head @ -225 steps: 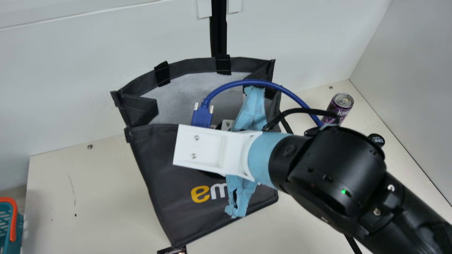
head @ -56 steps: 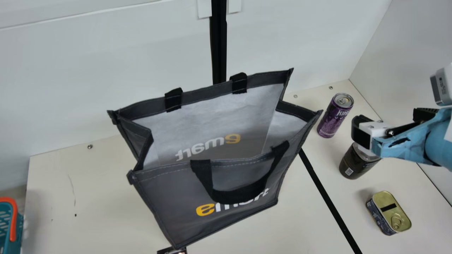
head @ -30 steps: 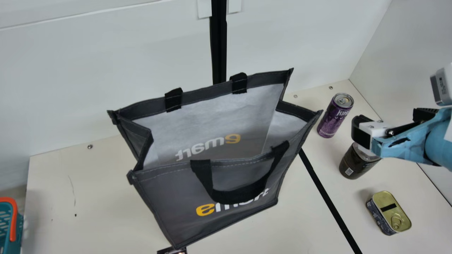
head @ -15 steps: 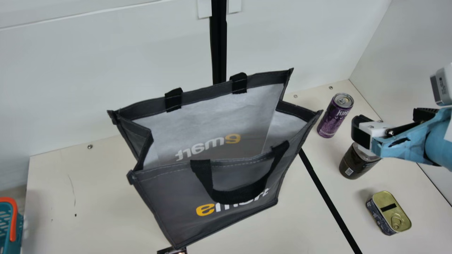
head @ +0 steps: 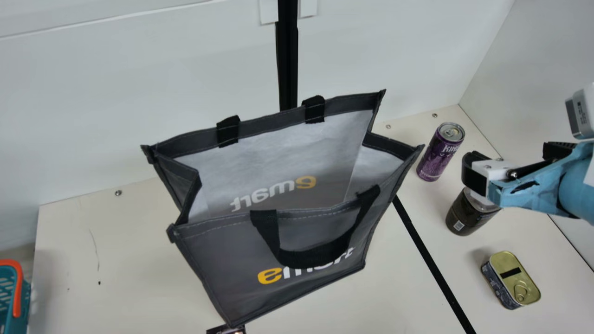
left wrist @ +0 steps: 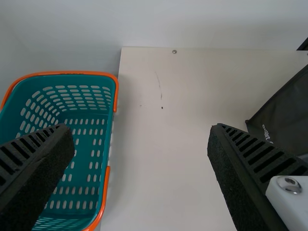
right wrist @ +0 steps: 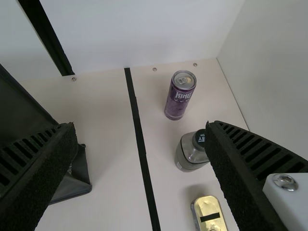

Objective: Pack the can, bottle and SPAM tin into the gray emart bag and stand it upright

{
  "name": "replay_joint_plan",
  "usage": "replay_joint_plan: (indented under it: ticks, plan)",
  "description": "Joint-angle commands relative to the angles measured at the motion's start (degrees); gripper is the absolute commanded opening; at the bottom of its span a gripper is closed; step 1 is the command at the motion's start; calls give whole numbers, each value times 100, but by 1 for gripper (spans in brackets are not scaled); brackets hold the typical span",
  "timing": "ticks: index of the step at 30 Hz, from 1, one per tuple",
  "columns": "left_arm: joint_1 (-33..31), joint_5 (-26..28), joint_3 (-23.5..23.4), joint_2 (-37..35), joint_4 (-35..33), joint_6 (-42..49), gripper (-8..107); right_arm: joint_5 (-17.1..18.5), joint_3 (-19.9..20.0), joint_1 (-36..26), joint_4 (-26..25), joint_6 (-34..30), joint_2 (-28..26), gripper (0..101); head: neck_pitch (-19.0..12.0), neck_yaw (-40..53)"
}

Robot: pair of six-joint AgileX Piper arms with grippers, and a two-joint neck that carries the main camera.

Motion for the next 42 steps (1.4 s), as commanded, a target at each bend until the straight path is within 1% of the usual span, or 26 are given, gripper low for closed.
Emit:
replay_joint_plan:
  ticks: [1, 9, 15, 19, 25, 35, 42]
  plan:
    - [0, 0, 0, 0, 0, 0, 90, 0, 0, 0, 0, 0, 0, 95, -130, -5]
    - [-115, -38, -60, 63, -87, 71, 90, 0, 0, 0, 0, 0, 0, 95, -130, -5]
    - [-290, -122, -297, 243, -350, 382, 90, 0, 0, 0, 0, 0, 0, 95, -130, -5]
    - [-278, -171, -512, 386, -604, 668, 90, 0, 0, 0, 0, 0, 0, 95, -130, -5]
    - [-83, -192, -840, 602, -1081, 1151, 90, 0, 0, 0, 0, 0, 0, 95, -130, -5]
    - [503, -92, -1399, 971, -1999, 2025, 90, 0, 0, 0, 0, 0, 0, 95, -130, -5]
    - [932, 38, -1872, 1271, -2606, 2489, 90, 0, 0, 0, 0, 0, 0, 95, -130, -5]
